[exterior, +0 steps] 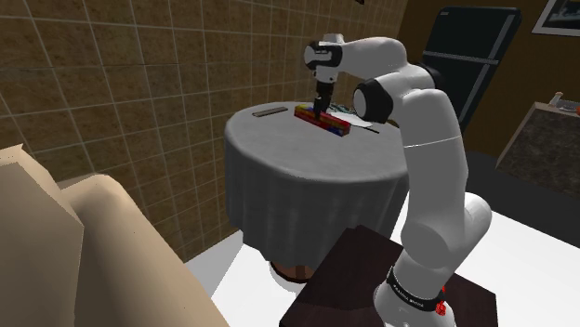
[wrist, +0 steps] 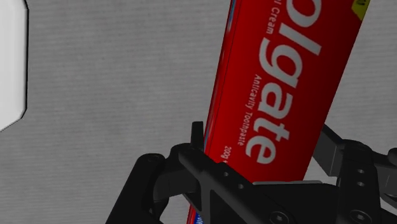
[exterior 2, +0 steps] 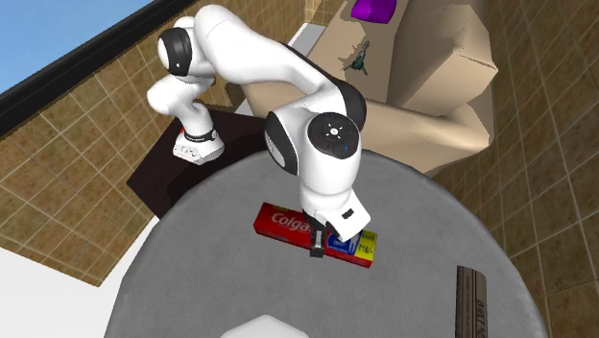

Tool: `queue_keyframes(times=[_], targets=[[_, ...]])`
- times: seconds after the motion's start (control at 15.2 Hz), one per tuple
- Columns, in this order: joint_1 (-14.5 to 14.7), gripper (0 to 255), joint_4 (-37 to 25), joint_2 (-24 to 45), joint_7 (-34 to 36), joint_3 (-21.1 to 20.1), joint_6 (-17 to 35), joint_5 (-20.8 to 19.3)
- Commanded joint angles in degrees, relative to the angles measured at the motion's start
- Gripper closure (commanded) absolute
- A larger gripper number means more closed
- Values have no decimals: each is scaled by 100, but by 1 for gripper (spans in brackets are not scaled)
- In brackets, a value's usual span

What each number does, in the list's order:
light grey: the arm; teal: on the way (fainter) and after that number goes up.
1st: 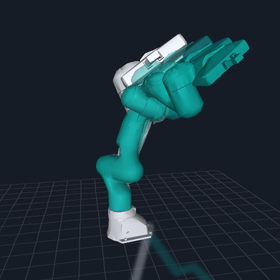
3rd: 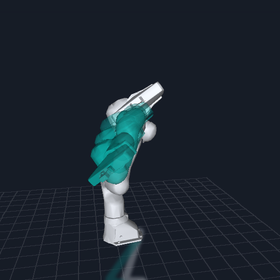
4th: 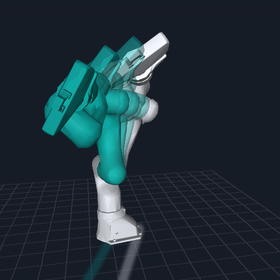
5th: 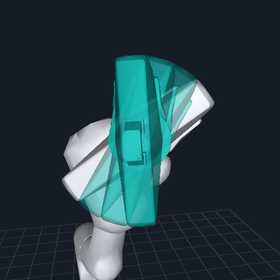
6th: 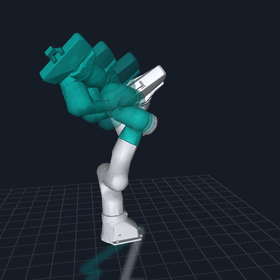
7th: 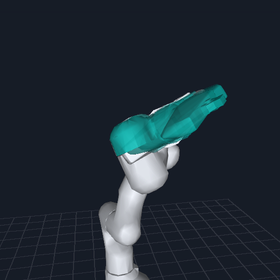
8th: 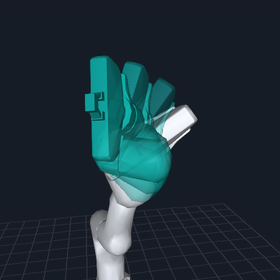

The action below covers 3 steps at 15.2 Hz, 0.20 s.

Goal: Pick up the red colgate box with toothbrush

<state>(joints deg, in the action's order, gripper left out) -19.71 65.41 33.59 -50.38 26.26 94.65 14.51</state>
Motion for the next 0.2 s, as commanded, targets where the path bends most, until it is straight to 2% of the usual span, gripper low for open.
queue_keyframes(times=[0.0,0.13], targets=[[-26,255,-164,1,13,3,-155,-1],[-29,255,-179,3,14,3,-167,-1]])
